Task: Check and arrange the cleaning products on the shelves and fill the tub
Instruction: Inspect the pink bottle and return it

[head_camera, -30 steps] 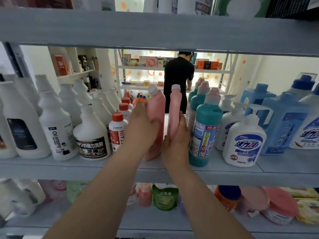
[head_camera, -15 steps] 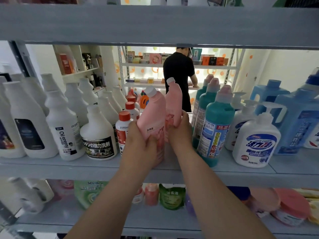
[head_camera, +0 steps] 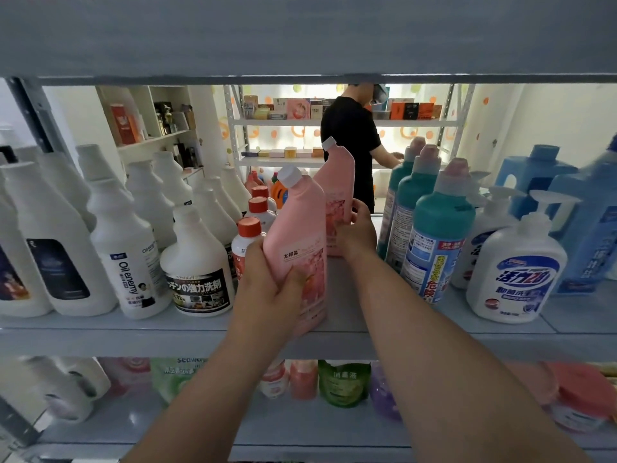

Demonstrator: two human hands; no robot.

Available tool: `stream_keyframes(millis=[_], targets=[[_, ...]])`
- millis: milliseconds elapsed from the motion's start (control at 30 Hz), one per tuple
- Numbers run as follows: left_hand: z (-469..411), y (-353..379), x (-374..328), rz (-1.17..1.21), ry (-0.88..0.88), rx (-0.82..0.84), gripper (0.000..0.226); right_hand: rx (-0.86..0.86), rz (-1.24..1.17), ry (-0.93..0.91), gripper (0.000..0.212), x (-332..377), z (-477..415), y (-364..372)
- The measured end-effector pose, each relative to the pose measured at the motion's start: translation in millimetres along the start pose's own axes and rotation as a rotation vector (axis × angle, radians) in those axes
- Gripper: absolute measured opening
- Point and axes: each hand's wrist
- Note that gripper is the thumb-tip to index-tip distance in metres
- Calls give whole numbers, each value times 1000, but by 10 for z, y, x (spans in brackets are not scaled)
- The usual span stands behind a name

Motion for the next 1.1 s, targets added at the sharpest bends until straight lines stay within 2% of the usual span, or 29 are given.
stream_keyframes(millis=[133, 333, 367, 500, 700, 833, 967, 1033, 1100], targets=[[46, 13, 66, 31, -2, 7, 32, 13, 2, 1, 52, -15, 27, 10], [153, 16, 185, -31, -60, 59, 50, 36, -108, 28, 70, 132, 375, -55], [162, 15, 213, -48, -72, 66, 50, 54, -129, 24, 68, 143, 455, -69], [236, 3, 291, -79, -126, 123, 49, 134, -239, 21, 27, 114, 812, -177], [515, -104, 177, -25, -128, 152, 46, 440, -384, 7, 26, -64, 1544, -580], [1105, -154, -40, 80, -172, 162, 30, 582, -522, 58, 30, -220, 2044, -827], [1744, -146, -245, 232, -372, 144, 15, 669, -682, 122, 49, -487, 2483, -1051], [2009, -87, -238, 258, -509, 76, 29, 705, -767, 182, 59, -702, 2701, -1112], [2219, -18, -199, 348, -700, 13, 39, 761, -841, 209, 78, -915, 2916, -1149]])
Point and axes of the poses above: each hand's wrist, its own z-axis away from the middle knuckle, its own y-axis out of the palm, x = y × z, and after that the axes turned 3 degrees about z, right-handed
